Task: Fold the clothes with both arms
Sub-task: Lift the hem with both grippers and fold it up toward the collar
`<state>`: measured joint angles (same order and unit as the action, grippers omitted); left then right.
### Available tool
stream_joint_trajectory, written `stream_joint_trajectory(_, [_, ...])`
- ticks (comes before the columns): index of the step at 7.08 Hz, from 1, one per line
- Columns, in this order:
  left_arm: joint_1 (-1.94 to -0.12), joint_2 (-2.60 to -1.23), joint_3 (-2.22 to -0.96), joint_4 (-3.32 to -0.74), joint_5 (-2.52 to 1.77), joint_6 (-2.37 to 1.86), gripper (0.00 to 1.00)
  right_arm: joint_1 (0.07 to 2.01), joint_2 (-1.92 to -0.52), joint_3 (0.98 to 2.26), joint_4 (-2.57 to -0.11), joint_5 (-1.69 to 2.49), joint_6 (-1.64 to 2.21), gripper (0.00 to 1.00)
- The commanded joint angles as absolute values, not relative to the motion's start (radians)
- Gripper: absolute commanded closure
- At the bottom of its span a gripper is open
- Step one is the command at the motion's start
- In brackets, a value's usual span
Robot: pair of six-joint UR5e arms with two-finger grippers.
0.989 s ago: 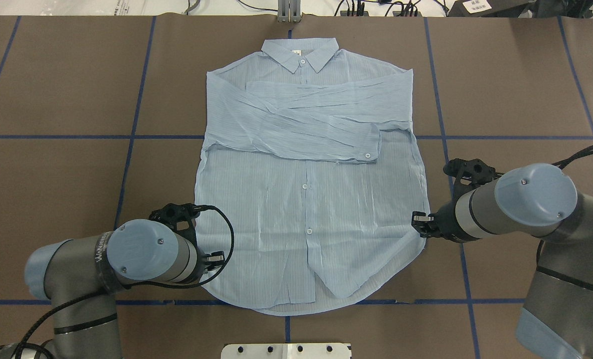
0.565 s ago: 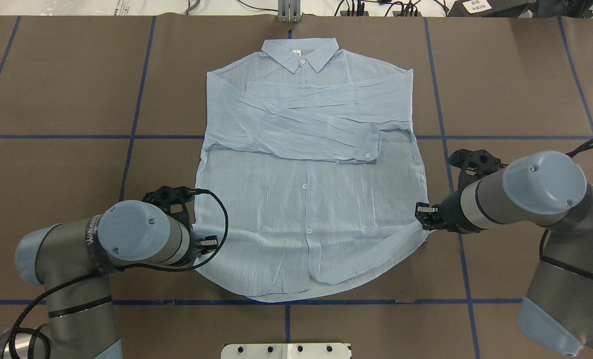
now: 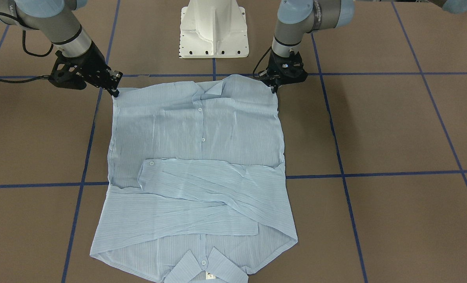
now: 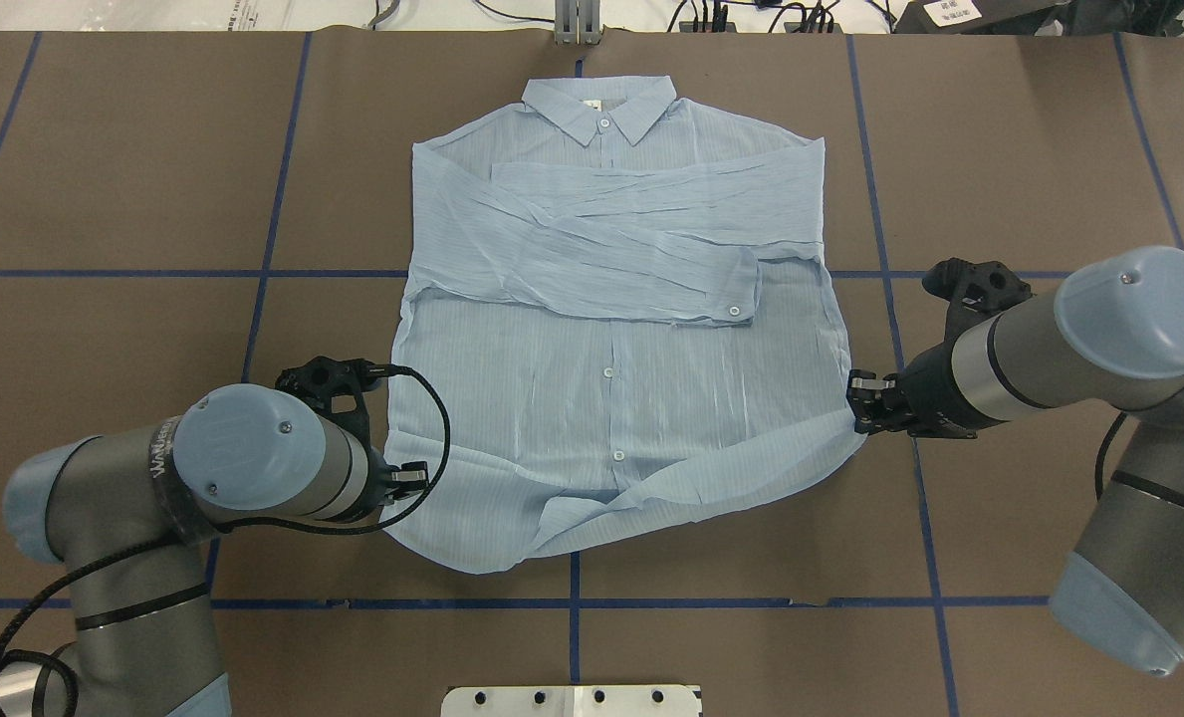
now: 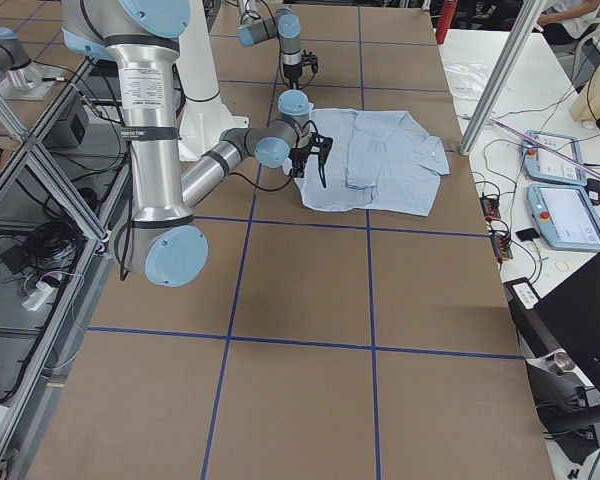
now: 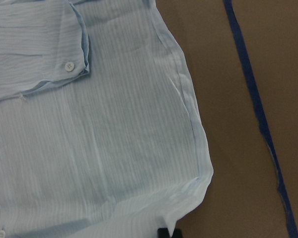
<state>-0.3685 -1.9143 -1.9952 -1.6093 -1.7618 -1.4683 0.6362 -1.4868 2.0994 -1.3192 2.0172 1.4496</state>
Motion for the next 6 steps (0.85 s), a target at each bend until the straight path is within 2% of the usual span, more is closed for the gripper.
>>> stream_joint_trajectory(1, [-0.368,-1.917,-2.057,-1.594,-1.817,-1.482,1.00,0.647,-1.493,2.118,-1.319,2.028,1.450,1.00])
stream_joint_trajectory(3, [-0.376,-1.911,-2.098,-1.588,-1.819,-1.482,1.00,0.658,-1.502,2.154,-1.321,2.037,1.451,1.00])
stream_joint_trajectory(6, [-0.376,-1.864,-2.173,-1.571,-1.842,-1.479,1.00,0.780,-1.496,2.158,-1.319,2.175,1.451,1.00])
